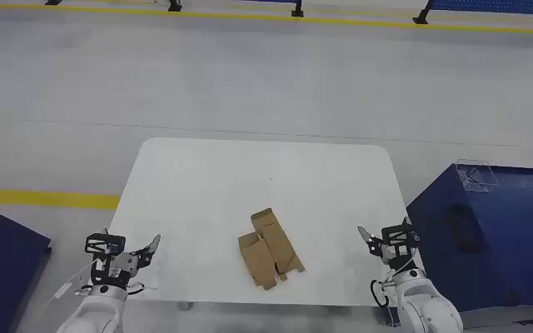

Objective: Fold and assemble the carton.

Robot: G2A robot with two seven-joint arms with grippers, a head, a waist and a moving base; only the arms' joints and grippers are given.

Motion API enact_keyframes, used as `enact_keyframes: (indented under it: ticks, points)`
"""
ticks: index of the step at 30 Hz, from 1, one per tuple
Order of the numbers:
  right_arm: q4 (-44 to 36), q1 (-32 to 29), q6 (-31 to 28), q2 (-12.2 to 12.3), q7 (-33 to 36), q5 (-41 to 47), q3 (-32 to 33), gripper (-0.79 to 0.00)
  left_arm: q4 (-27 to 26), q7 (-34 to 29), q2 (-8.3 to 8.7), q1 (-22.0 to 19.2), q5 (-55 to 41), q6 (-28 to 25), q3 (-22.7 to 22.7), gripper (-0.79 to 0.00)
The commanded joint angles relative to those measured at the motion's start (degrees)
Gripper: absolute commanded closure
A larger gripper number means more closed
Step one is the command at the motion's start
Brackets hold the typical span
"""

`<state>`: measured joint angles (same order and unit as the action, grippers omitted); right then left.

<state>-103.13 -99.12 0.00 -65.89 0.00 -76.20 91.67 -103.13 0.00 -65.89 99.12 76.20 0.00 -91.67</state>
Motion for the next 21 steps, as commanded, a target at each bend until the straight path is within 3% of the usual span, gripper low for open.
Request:
enact_keyframes:
  ticks: [1,12,16,21]
  points:
    - [0.00,0.00,0.00,0.00,0.00,0.00,0.00,-0.785,0.00,0.00,0.00,0.00,0.00,0.00,0.00,-0.784]
    - [0.00,0.00,0.00,0.00,0.00,0.00,0.00,-0.784,0.00,0.00,0.00,0.00,0.00,0.00,0.00,-0.785]
    - [0.00,0.00,0.00,0.00,0.00,0.00,0.00,-0.785,-3.94,-6.72,-0.33,0.45,-13.33,-5.58,0.47,-0.785]
    - [0.00,0.00,0.00,0.00,0.00,0.00,0.00,-0.785,-11.73,-18.77,-0.51,4.94,-34.13,-13.45,1.91,-0.785]
